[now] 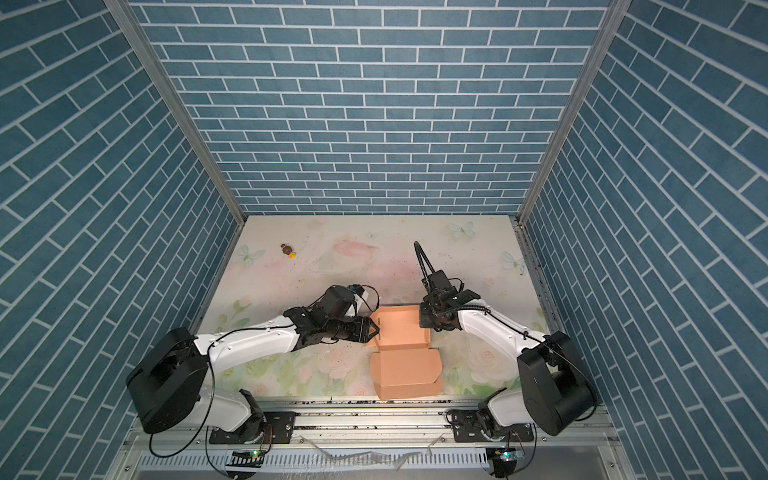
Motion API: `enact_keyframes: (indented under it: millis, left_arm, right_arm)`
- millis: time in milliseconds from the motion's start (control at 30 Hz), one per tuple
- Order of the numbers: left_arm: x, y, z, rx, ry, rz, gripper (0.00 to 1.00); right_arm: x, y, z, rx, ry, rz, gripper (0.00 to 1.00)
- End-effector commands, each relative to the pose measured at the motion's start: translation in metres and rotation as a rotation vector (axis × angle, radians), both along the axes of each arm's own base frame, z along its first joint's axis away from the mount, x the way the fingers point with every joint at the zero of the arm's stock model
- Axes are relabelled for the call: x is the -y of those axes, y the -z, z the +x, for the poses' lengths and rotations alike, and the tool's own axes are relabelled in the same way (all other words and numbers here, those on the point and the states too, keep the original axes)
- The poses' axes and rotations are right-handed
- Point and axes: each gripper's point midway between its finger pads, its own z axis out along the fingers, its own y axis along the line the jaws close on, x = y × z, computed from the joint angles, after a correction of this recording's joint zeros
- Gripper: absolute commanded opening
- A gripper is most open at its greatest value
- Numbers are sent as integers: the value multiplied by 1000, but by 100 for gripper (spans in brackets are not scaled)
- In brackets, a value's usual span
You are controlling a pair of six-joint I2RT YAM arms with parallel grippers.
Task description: Fold the paper box
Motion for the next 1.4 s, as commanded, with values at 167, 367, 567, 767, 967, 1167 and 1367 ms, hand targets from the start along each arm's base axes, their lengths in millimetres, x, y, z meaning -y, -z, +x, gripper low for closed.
enact_keyframes:
  millis: [167, 367, 567, 767, 967, 1167, 1367]
  left_arm:
    - [-32, -7, -10, 13, -72, 67, 55]
    - [-47, 9, -15, -19, -131, 108, 52]
    - [-71, 27, -12, -58, -223, 152, 50]
    - [-89, 43, -7, -85, -271, 184, 50]
    - [-84, 57, -5, -108, -241, 196, 50]
    - [-77, 59, 8, -91, -216, 173, 51]
    - [-60, 44, 22, -43, -160, 102, 51]
  right_arm:
    - [6, 14, -1, -4, 43, -28, 0]
    - [6, 11, 0, 13, 40, -21, 0]
    - [2, 5, -1, 22, 18, 3, 0]
    - [-6, -8, -4, 35, -4, 60, 0]
    - [-13, -26, -5, 44, -17, 107, 0]
    - [-25, -40, -12, 26, -59, 174, 0]
    - [-26, -43, -15, 17, -77, 171, 0]
